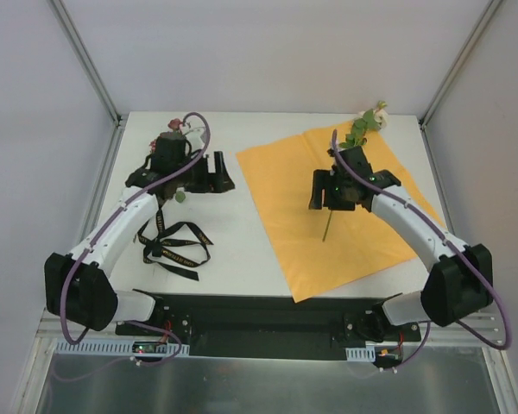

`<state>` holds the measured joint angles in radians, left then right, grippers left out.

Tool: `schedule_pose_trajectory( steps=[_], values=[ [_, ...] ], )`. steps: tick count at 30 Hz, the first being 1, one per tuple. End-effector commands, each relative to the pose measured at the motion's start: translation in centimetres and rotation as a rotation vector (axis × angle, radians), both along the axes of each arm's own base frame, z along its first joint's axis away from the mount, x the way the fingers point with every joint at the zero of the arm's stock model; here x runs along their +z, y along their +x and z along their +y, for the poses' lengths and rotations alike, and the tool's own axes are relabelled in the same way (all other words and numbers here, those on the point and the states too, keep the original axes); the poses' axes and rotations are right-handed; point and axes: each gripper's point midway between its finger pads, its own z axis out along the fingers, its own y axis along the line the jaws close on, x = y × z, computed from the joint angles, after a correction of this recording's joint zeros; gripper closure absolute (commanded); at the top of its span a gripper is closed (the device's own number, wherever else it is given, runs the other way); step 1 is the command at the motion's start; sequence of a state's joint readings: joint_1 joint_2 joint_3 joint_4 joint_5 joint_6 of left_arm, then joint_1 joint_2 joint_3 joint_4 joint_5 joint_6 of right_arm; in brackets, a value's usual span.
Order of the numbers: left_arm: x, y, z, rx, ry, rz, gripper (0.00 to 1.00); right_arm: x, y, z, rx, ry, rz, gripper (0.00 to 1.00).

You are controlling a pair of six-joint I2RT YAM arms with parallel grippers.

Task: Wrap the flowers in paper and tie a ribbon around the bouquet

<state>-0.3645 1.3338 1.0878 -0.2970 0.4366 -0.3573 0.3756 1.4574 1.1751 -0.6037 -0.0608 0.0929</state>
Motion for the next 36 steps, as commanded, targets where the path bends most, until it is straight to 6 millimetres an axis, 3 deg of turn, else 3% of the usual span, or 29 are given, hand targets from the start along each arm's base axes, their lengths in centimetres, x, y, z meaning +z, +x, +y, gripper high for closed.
schedule_pose_trajectory(
  steps=[1, 2, 4, 5, 6, 7, 8, 9, 11, 12, 14, 16, 19, 23, 28, 31, 36],
  values=[
    [-3.2, 2.1, 11.0, 0.182, 0.458, -0.013, 0.16, -0.2, -5.5, 4.9, 0.191, 0.073, 0.009, 0.33],
    [-3.8, 2.6, 13.9, 0.207, 0.605, -0.01, 0.18, 0.0, -6.3, 5.9, 0.23, 0.092, 0.001, 0.34],
    [-3.9, 4.8, 18.4, 0.301, 0.736, 0.028, 0.22, -0.7, -8.3, 7.3, 0.301, 0.117, 0.002, 0.37],
    [-3.3, 5.9, 19.9, 0.339, 0.74, 0.032, 0.37, -0.6, -8.8, 7.4, 0.31, 0.133, -0.005, 0.38],
    [-4.4, 6.6, 20.7, 0.349, 0.695, 0.088, 0.43, -0.6, -9.6, 7.8, 0.335, 0.155, 0.004, 0.39],
    [-4.6, 7.2, 22.9, 0.404, 0.661, 0.12, 0.47, -1.3, -10.3, 7.6, 0.342, 0.156, 0.024, 0.42],
    [-4.3, 8.1, 23.6, 0.408, 0.632, 0.114, 0.47, -1.0, -10.7, 7.5, 0.35, 0.165, 0.014, 0.44],
    [-6.0, 8.7, 23.3, 0.358, 0.588, 0.154, 0.43, -1.0, -11.0, 7.2, 0.36, 0.156, 0.011, 0.46],
    [-6.5, 9.8, 24.1, 0.291, 0.621, 0.166, 0.36, -1.3, -11.7, 6.1, 0.365, 0.129, 0.009, 0.5],
    [-8.4, 9.8, 24.1, 0.249, 0.632, 0.212, 0.29, -0.6, -11.8, 5.7, 0.375, 0.128, -0.026, 0.51],
    [-9.2, 10.6, 23.3, 0.174, 0.592, 0.197, 0.27, -0.7, -12.2, 4.9, 0.369, 0.107, -0.041, 0.54],
    [-10.1, 11.5, 22.7, 0.147, 0.546, 0.198, 0.31, 0.1, -12.5, 4.4, 0.376, 0.113, -0.073, 0.6],
    [-10.4, 13.0, 22.8, 0.145, 0.545, 0.185, 0.46, 0.4, -13.2, 3.8, 0.379, 0.112, -0.085, 0.64],
    [-11.0, 14.3, 23.8, 0.172, 0.584, 0.189, 0.47, 0.4, -13.8, 3.0, 0.374, 0.103, -0.095, 0.68],
    [-12.6, 15.4, 23.3, 0.136, 0.564, 0.191, 0.48, 0.0, -14.2, 2.1, 0.369, 0.072, -0.094, 0.7],
    [-13.6, 15.8, 23.4, 0.127, 0.565, 0.205, 0.58, 0.0, -14.2, 1.8, 0.368, 0.056, -0.099, 0.72],
    [-14.9, 15.8, 23.4, 0.112, 0.571, 0.226, 0.67, 0.1, -14.2, 1.8, 0.356, 0.061, -0.097, 0.76]
  ],
)
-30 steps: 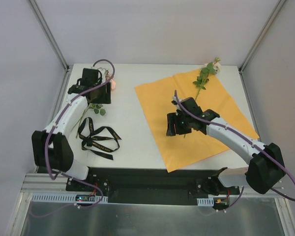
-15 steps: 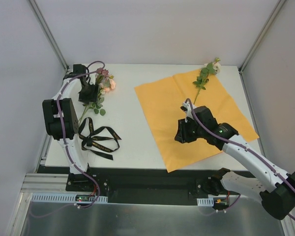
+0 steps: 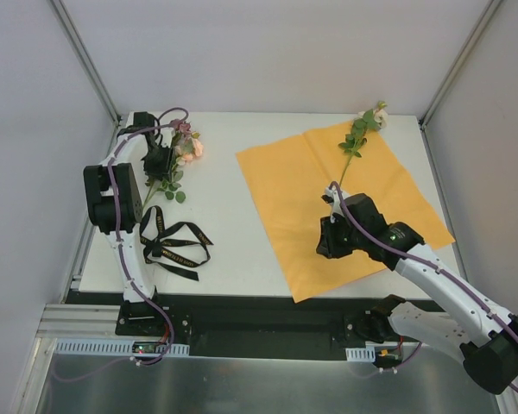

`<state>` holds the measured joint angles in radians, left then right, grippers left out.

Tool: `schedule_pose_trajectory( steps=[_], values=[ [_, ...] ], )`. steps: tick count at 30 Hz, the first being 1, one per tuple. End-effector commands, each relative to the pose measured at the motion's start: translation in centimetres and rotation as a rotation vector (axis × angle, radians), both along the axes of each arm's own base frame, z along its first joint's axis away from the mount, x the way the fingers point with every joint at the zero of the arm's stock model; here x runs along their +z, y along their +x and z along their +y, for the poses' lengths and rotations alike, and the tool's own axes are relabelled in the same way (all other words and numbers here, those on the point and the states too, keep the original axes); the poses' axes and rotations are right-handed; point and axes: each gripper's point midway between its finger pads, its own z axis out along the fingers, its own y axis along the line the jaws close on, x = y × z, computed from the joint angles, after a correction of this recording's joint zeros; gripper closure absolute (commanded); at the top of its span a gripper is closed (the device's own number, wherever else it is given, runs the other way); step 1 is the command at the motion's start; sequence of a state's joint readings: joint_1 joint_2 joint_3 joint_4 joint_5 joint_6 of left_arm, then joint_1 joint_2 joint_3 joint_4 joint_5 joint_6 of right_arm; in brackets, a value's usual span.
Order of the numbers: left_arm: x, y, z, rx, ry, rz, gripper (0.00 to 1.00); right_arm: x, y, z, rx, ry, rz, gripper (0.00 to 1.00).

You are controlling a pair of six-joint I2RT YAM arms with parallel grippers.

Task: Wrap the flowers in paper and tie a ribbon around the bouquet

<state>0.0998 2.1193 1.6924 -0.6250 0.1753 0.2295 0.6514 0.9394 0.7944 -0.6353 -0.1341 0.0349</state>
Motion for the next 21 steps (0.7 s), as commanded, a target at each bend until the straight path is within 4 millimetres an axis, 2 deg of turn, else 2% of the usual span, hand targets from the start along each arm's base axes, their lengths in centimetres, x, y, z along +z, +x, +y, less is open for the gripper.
schedule_pose_trajectory(
  steps=[1, 3, 4, 6, 9, 10, 13, 14, 15, 16, 17, 18, 20, 21],
  values=[
    [-0.2, 0.5, -0.1, -0.035, -0.005, -0.002, 0.68, 0.3, 0.1, -0.4, -0.011, -0.008, -0.014, 0.77],
    [-0.6, 0.4, 0.1, -0.037, 0.001, 0.009, 0.69, 0.3, 0.1, -0.2, -0.014, 0.004, -0.009, 0.78],
    [-0.7, 0.4, 0.4, -0.031, 0.018, 0.011, 0.76, 0.4, 0.1, -0.1, -0.015, 0.009, -0.008, 0.79],
    [-0.3, 0.5, 0.5, -0.024, 0.025, 0.004, 0.8, 0.4, 0.1, 0.0, -0.017, 0.013, -0.002, 0.8],
    [1.6, 1.1, 0.9, -0.015, 0.05, -0.041, 0.87, 0.7, 0.1, 0.2, -0.022, 0.025, -0.001, 0.81],
    [2.6, 1.4, 1.1, -0.006, 0.064, -0.063, 0.96, 0.7, 0.1, 0.2, -0.025, 0.029, 0.001, 0.81],
    [7.2, 1.8, 2.6, 0.035, 0.16, -0.159, 1.0, 1.0, 0.1, 0.3, -0.032, 0.039, 0.001, 0.81],
    [10.0, 1.6, 4.1, 0.082, 0.246, -0.208, 1.0, 1.0, 0.1, 0.4, -0.035, 0.039, 0.006, 0.81],
    [11.7, 1.5, 4.8, 0.109, 0.29, -0.239, 1.0, 1.1, 0.2, 0.4, -0.035, 0.044, 0.004, 0.81],
    [13.5, 1.5, 5.3, 0.127, 0.335, -0.274, 1.0, 1.1, 0.2, 0.6, -0.036, 0.047, 0.005, 0.81],
    [16.5, 1.0, 5.6, 0.146, 0.364, -0.336, 1.0, 1.0, 0.3, 0.6, -0.041, 0.046, 0.011, 0.81],
    [18.3, 0.7, 6.0, 0.163, 0.385, -0.372, 1.0, 1.0, 0.4, 0.8, -0.042, 0.05, 0.014, 0.81],
    [22.6, 0.2, 5.6, 0.174, 0.384, -0.473, 1.0, 0.8, 0.7, 1.1, -0.042, 0.049, 0.027, 0.81],
    [23.9, -0.1, 4.7, 0.153, 0.349, -0.505, 1.0, 0.8, 0.8, 1.5, -0.041, 0.059, 0.035, 0.81]
  ],
)
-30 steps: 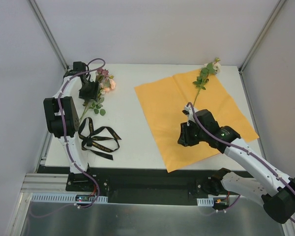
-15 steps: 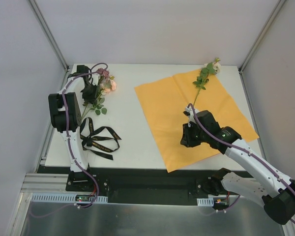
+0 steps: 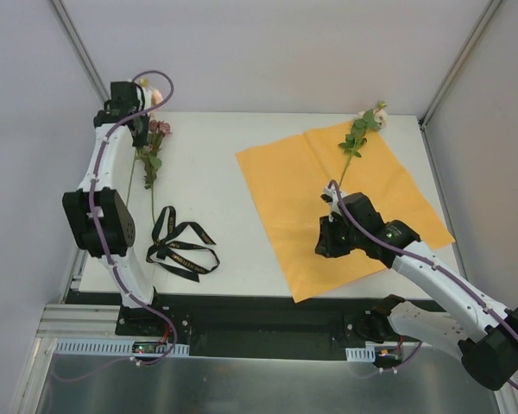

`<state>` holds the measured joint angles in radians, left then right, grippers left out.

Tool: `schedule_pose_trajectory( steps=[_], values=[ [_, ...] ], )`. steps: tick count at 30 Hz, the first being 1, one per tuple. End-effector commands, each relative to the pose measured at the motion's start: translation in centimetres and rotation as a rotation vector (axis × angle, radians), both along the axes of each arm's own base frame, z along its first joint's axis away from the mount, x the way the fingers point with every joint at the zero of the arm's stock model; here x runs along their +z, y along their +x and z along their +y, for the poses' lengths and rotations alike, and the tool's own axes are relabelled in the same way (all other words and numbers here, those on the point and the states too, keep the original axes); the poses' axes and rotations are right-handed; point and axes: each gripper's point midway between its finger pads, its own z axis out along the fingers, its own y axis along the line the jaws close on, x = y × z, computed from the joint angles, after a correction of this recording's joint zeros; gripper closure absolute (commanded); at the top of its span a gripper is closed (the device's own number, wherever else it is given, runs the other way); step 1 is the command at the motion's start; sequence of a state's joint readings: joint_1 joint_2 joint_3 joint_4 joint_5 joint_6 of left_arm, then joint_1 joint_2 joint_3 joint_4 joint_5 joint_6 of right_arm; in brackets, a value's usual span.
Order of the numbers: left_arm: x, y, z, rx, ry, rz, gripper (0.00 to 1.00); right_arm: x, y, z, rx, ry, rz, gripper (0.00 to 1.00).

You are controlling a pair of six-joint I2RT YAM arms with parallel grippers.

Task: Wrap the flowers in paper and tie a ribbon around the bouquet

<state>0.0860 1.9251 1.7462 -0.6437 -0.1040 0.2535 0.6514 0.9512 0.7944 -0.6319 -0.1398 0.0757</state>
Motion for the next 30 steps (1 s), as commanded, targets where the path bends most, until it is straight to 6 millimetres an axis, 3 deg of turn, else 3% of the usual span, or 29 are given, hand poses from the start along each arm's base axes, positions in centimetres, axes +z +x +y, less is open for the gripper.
schedule_pose_trajectory(
  steps=[1, 2, 4, 6, 7, 9, 10, 11, 12, 13, 14, 15, 17, 18, 21, 25, 27, 30],
  values=[
    [15.0, -1.1, -1.1, 0.003, 0.027, -0.345, 1.0, 1.2, 1.1, 1.5, -0.014, 0.053, 0.005, 0.81],
    [17.2, -2.1, -2.9, -0.042, -0.055, -0.404, 1.0, 1.0, 1.1, 1.9, -0.006, 0.058, 0.023, 0.81],
    [18.9, -3.6, -9.3, -0.205, -0.377, -0.434, 1.0, 1.6, 1.5, 2.7, -0.004, 0.089, 0.023, 0.81],
    [21.5, -5.2, -13.6, -0.318, -0.595, -0.468, 1.0, 2.5, 1.9, 4.1, 0.02, 0.148, 0.019, 0.79],
    [21.1, -7.1, -17.3, -0.379, -0.834, -0.381, 1.0, 3.1, 2.0, 4.6, 0.028, 0.176, 0.013, 0.76],
    [22.2, -9.3, -21.1, -0.465, -1.028, -0.366, 1.0, 5.0, 2.4, 6.3, 0.072, 0.268, -0.023, 0.6],
    [21.0, -9.9, -23.7, -0.493, -1.174, -0.342, 1.0, 5.7, 2.6, 6.9, 0.079, 0.306, -0.032, 0.54],
    [22.3, -11.7, -26.3, -0.575, -1.233, -0.379, 1.0, 7.2, 2.9, 8.0, 0.112, 0.374, -0.067, 0.42],
    [19.2, -12.7, -27.6, -0.481, -1.352, -0.281, 1.0, 8.1, 2.9, 8.5, 0.127, 0.413, -0.085, 0.39],
    [22.0, -12.8, -28.4, -0.582, -1.387, -0.459, 1.0, 8.9, 3.0, 9.0, 0.134, 0.451, -0.096, 0.36],
    [21.8, -14.3, -30.6, -0.614, -1.454, -0.436, 1.0, 9.9, 3.3, 9.6, 0.154, 0.493, -0.131, 0.33],
    [20.5, -15.0, -31.5, -0.576, -1.526, -0.376, 1.0, 10.3, 3.4, 9.8, 0.16, 0.51, -0.144, 0.32],
    [20.2, -15.3, -33.4, -0.593, -1.571, -0.386, 1.0, 11.4, 3.6, 10.5, 0.183, 0.56, -0.177, 0.31],
    [19.5, -16.2, -35.0, -0.608, -1.579, -0.347, 1.0, 11.1, 3.6, 10.6, 0.183, 0.569, -0.177, 0.31],
    [18.1, -16.9, -37.4, -0.612, -1.607, -0.285, 1.0, 10.8, 3.7, 10.9, 0.157, 0.59, -0.162, 0.31],
    [16.9, -17.2, -39.1, -0.61, -1.65, -0.243, 1.0, 9.7, 3.9, 11.6, 0.14, 0.592, -0.124, 0.35],
    [17.0, -17.3, -39.8, -0.621, -1.664, -0.234, 1.0, 9.4, 3.9, 12.1, 0.143, 0.604, -0.109, 0.39],
    [16.6, -17.8, -41.0, -0.634, -1.684, -0.202, 1.0, 9.2, 4.2, 12.5, 0.132, 0.599, -0.101, 0.63]
  ],
)
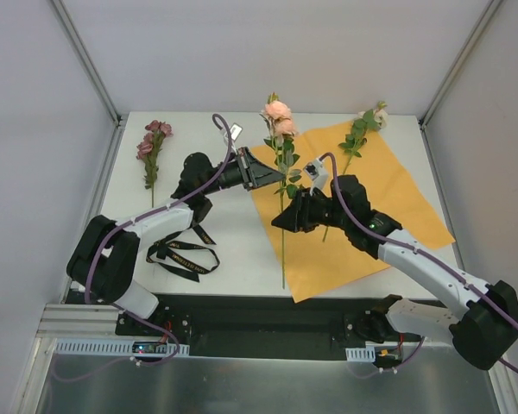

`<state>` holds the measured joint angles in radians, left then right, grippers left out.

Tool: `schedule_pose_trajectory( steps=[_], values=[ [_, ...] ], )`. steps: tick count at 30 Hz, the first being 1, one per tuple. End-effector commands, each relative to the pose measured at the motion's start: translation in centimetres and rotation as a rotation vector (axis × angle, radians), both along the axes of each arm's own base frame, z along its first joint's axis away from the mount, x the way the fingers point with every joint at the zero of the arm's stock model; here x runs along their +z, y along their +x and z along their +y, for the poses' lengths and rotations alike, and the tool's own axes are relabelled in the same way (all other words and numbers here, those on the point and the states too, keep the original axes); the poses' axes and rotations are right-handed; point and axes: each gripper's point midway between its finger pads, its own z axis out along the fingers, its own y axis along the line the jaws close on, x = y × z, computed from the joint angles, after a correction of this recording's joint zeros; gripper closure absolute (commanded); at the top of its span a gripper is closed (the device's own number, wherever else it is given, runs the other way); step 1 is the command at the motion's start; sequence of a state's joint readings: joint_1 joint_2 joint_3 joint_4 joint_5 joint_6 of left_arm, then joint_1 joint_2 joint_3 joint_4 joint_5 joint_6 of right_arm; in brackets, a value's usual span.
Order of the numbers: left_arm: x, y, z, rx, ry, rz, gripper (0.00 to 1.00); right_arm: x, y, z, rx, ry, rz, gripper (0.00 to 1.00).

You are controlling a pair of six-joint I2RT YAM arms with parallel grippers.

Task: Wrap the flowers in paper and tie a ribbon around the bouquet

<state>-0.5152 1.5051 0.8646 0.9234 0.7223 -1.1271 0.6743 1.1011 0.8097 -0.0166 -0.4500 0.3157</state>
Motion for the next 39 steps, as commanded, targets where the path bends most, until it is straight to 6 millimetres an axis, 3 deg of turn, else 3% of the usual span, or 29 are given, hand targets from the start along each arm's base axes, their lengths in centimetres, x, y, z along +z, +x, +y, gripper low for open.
schedule_pose_trajectory(
  steps=[1, 2, 3, 5, 6, 7, 8, 9, 10, 11, 12, 13, 14, 15, 16, 17, 18, 19, 20, 21, 22, 23, 24, 26, 30, 39],
  values=[
    [2.5, -0.2, -1.4, -0.026, -0.098, -0.069, 1.0, 1.0, 0.6, 1.0, -0.012, 0.04, -0.008, 0.9],
    [2.3, 0.0, -1.3, -0.026, -0.096, -0.063, 1.0, 0.7, 0.9, 0.7, -0.03, 0.019, -0.006, 0.99],
    [1.8, 0.3, -1.2, -0.028, -0.077, -0.045, 0.98, 0.9, 1.3, 0.3, -0.057, 0.007, -0.027, 0.99],
    [1.0, 1.2, 0.3, -0.024, -0.039, -0.018, 0.79, -0.6, 2.2, -1.8, -0.164, -0.09, -0.004, 0.99],
    [0.5, 1.5, 1.0, -0.015, -0.016, -0.026, 0.58, -0.8, 2.7, -2.8, -0.208, -0.121, 0.001, 0.99],
    [0.1, 1.4, 2.0, -0.01, 0.019, 0.003, 0.51, -2.3, 3.5, -5.0, -0.291, -0.194, 0.047, 0.99],
    [-0.4, 2.3, 3.6, 0.033, 0.059, -0.029, 0.41, -2.2, 4.3, -6.2, -0.334, -0.213, 0.065, 0.99],
    [-1.1, 2.5, 4.6, 0.053, 0.102, -0.017, 0.38, -2.8, 4.8, -7.4, -0.374, -0.236, 0.098, 0.99],
    [-1.9, 1.8, 5.9, 0.069, 0.167, 0.04, 0.36, -4.5, 5.8, -10.3, -0.452, -0.298, 0.182, 0.99],
    [-2.8, 1.9, 6.9, 0.103, 0.243, -0.001, 0.35, -5.2, 6.4, -11.8, -0.49, -0.331, 0.224, 0.99],
    [-1.8, 1.7, 8.2, 0.138, 0.276, -0.04, 0.34, -4.9, 7.4, -13.0, -0.525, -0.352, 0.235, 0.99],
    [-2.1, 1.5, 8.7, 0.153, 0.319, -0.052, 0.32, -6.7, 8.3, -16.0, -0.585, -0.443, 0.294, 0.99],
    [-3.4, 0.8, 9.3, 0.151, 0.387, -0.045, 0.31, -7.0, 8.9, -17.4, -0.62, -0.484, 0.31, 0.99],
    [-3.4, 0.2, 9.4, 0.141, 0.39, -0.051, 0.32, -6.5, 10.1, -18.4, -0.652, -0.498, 0.305, 0.99],
    [-3.8, -0.5, 9.1, 0.113, 0.387, -0.041, 0.33, -8.2, 11.1, -20.2, -0.682, -0.526, 0.374, 0.99],
    [-4.5, -1.1, 8.7, 0.081, 0.388, -0.022, 0.47, -8.6, 11.8, -21.0, -0.686, -0.544, 0.384, 0.99],
    [-5.8, -1.3, 8.0, 0.054, 0.403, 0.005, 0.53, -9.1, 12.5, -21.6, -0.687, -0.563, 0.399, 0.99],
    [-6.5, -2.7, 6.0, -0.013, 0.415, 0.01, 0.58, -8.9, 13.8, -22.5, -0.707, -0.575, 0.394, 0.99],
    [-7.1, -3.2, 5.0, -0.036, 0.427, 0.023, 0.7, -10.5, 14.5, -22.9, -0.688, -0.62, 0.425, 0.99],
    [-8.8, -3.0, 3.7, -0.038, 0.463, 0.052, 0.72, -11.0, 14.9, -23.1, -0.681, -0.635, 0.431, 0.99],
    [-9.5, -4.5, 1.7, -0.091, 0.48, 0.052, 0.73, -10.9, 15.9, -23.1, -0.68, -0.636, 0.417, 0.99],
    [-9.5, -4.8, 0.5, -0.108, 0.484, 0.047, 0.73, -12.4, 16.2, -23.1, -0.671, -0.659, 0.448, 0.99],
    [-10.7, -4.7, -0.5, -0.122, 0.503, 0.067, 0.74, -12.6, 16.6, -23.2, -0.665, -0.664, 0.443, 0.99],
    [-11.2, -5.7, -2.1, -0.161, 0.512, 0.062, 0.74, -13.1, 17.5, -22.6, -0.643, -0.65, 0.427, 0.99],
    [-11.9, -6.0, -2.8, -0.181, 0.527, 0.061, 0.72, -14.7, 18.1, -21.9, -0.612, -0.651, 0.446, 0.99],
    [-11.0, -6.2, -2.0, -0.16, 0.533, 0.01, 0.69, -16.4, 18.8, -21.7, -0.618, -0.669, 0.468, 0.99]
  ],
)
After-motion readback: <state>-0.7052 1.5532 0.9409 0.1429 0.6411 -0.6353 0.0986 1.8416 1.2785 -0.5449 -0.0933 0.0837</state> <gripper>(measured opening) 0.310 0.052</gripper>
